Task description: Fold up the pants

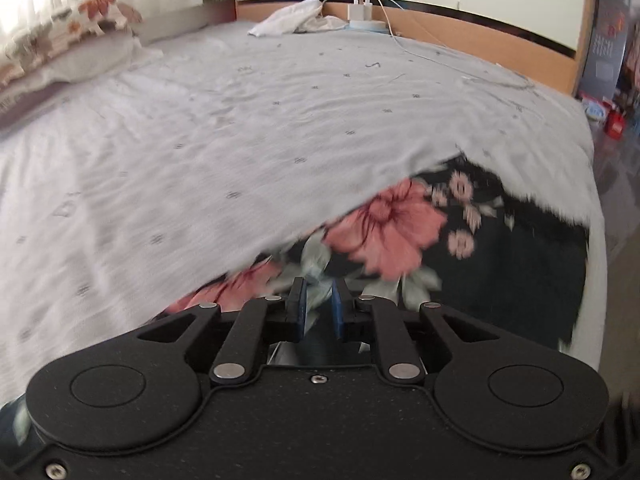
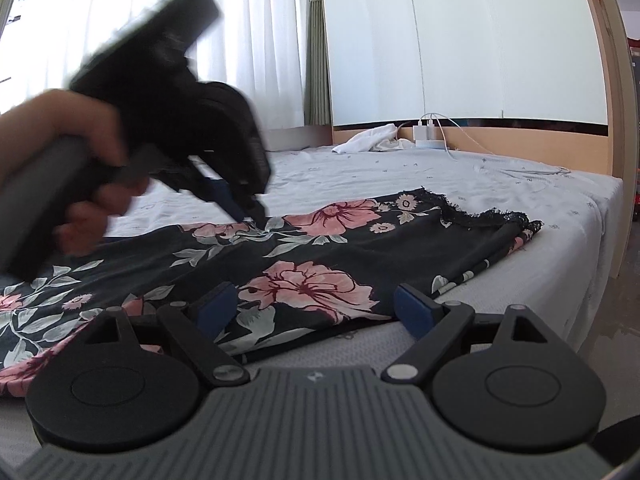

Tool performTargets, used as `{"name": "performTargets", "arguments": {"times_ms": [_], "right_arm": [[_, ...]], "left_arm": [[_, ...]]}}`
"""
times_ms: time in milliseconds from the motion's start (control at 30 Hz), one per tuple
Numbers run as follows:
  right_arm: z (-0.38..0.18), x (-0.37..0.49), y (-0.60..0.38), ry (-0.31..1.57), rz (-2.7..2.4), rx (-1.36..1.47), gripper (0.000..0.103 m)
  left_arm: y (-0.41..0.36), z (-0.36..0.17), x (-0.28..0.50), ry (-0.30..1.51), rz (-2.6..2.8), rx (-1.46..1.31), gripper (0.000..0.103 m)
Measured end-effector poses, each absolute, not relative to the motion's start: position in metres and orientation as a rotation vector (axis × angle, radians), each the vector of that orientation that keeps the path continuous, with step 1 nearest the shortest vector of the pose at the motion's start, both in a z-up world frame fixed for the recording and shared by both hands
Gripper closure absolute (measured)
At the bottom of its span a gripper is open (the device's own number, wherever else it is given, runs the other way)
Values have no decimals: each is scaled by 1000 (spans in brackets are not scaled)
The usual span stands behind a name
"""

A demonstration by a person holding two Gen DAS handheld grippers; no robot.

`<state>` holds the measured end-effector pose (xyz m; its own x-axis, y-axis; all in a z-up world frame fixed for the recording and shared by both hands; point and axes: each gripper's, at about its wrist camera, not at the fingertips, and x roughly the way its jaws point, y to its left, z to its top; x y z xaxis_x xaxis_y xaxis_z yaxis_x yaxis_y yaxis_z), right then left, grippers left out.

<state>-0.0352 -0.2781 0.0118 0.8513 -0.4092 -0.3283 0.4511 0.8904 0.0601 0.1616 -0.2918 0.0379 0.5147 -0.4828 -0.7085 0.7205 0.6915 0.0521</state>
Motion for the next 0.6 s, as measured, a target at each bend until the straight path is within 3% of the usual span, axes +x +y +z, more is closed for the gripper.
{"name": "performTargets", "arguments": {"times_ms": [600], "right_arm": [[27,-21,-273,339,-331,-4,9]], "left_arm": [[-93,14,49,686,-134,187,80]]}}
